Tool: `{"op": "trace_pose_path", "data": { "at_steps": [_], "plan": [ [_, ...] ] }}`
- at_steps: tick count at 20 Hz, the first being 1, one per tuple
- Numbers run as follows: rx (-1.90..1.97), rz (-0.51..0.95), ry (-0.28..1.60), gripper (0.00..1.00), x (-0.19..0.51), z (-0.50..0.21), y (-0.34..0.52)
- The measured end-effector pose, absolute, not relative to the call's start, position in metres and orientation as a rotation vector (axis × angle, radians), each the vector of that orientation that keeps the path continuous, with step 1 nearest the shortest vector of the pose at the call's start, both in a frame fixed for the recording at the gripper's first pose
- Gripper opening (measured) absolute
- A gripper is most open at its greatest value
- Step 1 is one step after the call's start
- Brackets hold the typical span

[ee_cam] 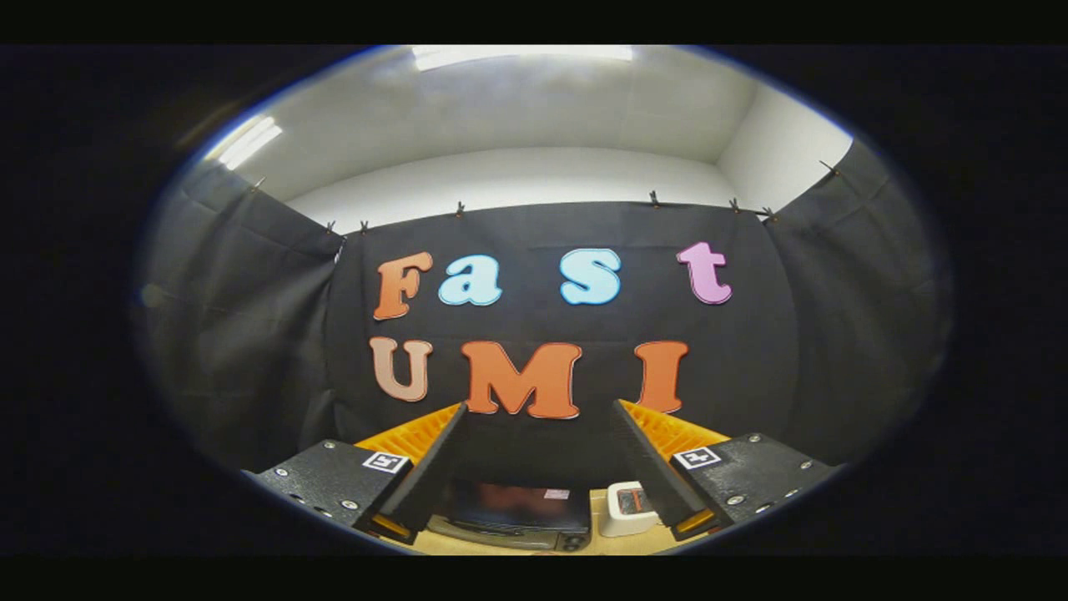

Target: Open the toaster oven, put the food inside, and close the toaster oven door.

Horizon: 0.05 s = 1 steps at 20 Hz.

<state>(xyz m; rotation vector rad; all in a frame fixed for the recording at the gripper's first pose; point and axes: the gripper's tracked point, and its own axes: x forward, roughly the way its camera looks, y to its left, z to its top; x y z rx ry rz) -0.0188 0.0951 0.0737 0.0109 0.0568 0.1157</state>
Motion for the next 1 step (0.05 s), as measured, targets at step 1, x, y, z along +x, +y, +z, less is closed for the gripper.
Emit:
{"op": "trace_pose_path", "data": {
  "at_steps": [1],
  "plan": [
    [0.015, 0.121, 0.062, 0.99, -0.0186, 0.0721, 0.0958]
  ]
}}
